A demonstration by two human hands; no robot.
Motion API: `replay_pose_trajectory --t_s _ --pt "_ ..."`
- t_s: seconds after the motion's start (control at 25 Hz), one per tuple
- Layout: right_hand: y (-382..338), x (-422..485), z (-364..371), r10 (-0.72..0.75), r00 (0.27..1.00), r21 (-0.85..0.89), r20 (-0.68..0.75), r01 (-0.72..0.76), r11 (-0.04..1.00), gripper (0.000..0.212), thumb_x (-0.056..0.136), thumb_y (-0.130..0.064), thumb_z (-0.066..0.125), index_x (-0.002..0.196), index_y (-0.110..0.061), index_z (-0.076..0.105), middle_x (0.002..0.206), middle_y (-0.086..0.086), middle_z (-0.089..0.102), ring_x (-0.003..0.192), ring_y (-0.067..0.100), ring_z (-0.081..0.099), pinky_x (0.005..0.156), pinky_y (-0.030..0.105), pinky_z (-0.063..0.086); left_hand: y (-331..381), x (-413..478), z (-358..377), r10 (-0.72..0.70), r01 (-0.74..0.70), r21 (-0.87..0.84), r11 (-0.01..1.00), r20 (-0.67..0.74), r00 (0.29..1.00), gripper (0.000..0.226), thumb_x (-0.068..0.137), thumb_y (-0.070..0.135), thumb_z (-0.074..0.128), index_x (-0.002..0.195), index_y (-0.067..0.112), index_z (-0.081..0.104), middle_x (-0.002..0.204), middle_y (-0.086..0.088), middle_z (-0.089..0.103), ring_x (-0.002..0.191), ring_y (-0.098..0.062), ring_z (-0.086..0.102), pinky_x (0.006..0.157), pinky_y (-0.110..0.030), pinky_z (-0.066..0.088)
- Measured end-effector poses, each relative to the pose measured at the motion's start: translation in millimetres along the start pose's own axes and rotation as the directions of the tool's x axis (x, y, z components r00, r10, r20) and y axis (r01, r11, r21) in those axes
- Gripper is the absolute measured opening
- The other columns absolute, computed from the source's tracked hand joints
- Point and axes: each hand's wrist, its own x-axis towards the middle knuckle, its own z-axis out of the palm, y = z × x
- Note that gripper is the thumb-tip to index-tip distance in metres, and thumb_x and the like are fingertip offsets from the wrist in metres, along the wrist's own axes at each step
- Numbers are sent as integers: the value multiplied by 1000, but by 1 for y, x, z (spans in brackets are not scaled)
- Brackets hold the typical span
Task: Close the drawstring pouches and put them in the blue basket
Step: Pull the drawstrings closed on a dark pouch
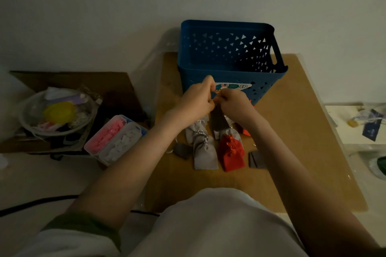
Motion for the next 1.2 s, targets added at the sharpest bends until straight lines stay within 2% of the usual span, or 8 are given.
replay_pose_trajectory --t_s 0.16,0.4,0.56,0.72,0.92,1.04,1.12,1.2 --pt "-1 6 7 9 999 -35 -45 -10 999 18 96 -9 46 100 -2 62 102 15 63 90 22 52 70 26 31 2 3 12 19 1 196 981 -101 995 25 91 4 52 114 6 44 92 -9 53 82 -19 50 65 -28 36" --pt "-2 11 13 -11 992 41 -126 16 999 16 94 -5 45 96 0 61 100 21 64 92 32 56 69 30 35 -2 13 14 25 31 415 909 -128 991 24 96 4 39 118 1 50 118 -17 55 111 -29 49 84 -32 41" --pt "-3 11 10 2 996 148 -88 11 989 23 99 -14 45 96 2 61 95 16 64 85 24 56 70 29 38 -9 7 20 71 7 444 896 -161 984 19 97 6 41 114 2 50 113 -15 56 106 -27 51 81 -30 42" --pt "1 16 9 93 996 338 0 -88 937 39 101 -29 43 97 3 65 92 22 67 79 29 58 78 43 47 -19 3 29 332 -188 412 892 -311 891 15 78 -1 70 88 2 59 78 -13 60 71 -26 60 57 -27 47" --pt "11 14 -2 67 989 516 128 -125 848 18 97 -11 51 86 -7 64 79 10 59 71 15 53 65 24 47 -24 0 34 445 -246 502 829 -327 834 24 68 -3 78 83 3 60 73 -10 59 66 -21 57 59 -24 45" --pt "18 15 2 45 989 605 145 -124 787 14 96 -9 54 86 -9 64 79 8 59 69 13 53 66 22 46 -29 1 32 472 -284 481 829 -331 817 18 72 -3 74 83 2 60 73 -11 60 67 -23 58 61 -25 45" --pt "24 16 8 24 989 651 147 -115 751 13 95 -9 54 88 -8 65 80 12 59 70 15 52 67 25 44 -32 1 31 482 -315 469 825 -291 827 5 79 -1 63 82 3 59 74 -11 59 68 -23 58 60 -26 46" --pt "29 17 11 0 990 711 141 -101 696 14 95 -7 54 87 -8 65 77 11 59 67 15 52 65 26 42 -33 1 32 461 -320 445 837 -255 850 12 86 5 48 82 3 59 76 -11 59 70 -23 57 62 -26 46"
